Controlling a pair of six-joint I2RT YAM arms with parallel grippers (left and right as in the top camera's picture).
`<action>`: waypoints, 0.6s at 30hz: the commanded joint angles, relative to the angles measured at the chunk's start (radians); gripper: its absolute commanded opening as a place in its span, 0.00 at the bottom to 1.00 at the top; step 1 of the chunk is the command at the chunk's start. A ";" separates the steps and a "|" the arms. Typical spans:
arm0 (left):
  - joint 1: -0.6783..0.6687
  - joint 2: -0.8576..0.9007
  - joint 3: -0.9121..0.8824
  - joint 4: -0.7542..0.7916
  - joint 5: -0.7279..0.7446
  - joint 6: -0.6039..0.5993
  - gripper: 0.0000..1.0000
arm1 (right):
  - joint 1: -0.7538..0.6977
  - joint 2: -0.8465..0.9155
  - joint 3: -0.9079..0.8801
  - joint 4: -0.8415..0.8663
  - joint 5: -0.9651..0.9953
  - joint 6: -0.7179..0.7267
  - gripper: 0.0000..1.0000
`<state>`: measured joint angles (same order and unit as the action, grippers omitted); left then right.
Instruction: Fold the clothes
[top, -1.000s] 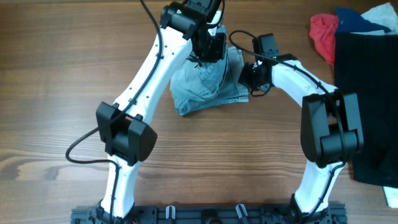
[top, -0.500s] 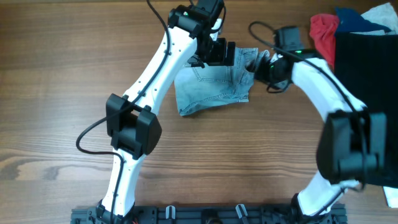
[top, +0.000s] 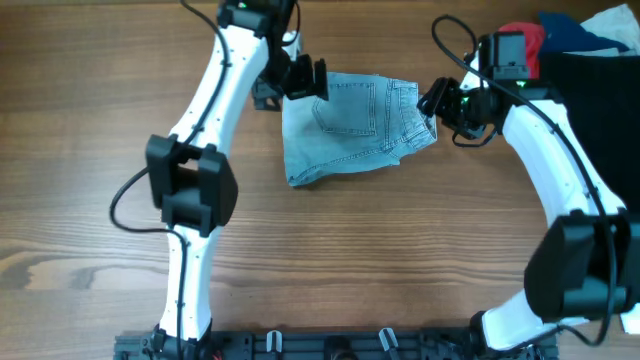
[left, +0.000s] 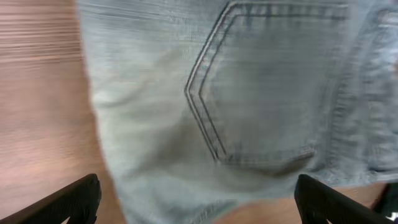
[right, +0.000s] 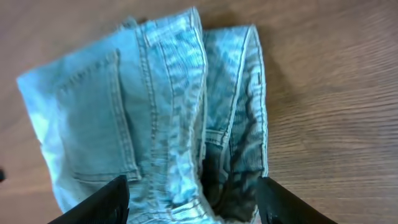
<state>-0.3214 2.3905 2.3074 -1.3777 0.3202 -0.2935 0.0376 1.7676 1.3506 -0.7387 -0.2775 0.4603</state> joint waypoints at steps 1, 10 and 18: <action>0.013 0.084 0.013 0.016 0.032 0.026 1.00 | 0.002 0.043 0.009 -0.014 -0.038 -0.042 0.66; 0.023 0.120 0.013 0.065 -0.030 0.055 1.00 | 0.003 0.047 0.008 -0.014 -0.038 -0.043 0.66; 0.023 0.170 0.013 0.062 -0.029 0.054 1.00 | 0.002 0.077 -0.020 -0.083 -0.001 0.008 0.67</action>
<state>-0.3054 2.5088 2.3074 -1.3163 0.3004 -0.2630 0.0376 1.8145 1.3430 -0.8112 -0.2653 0.4591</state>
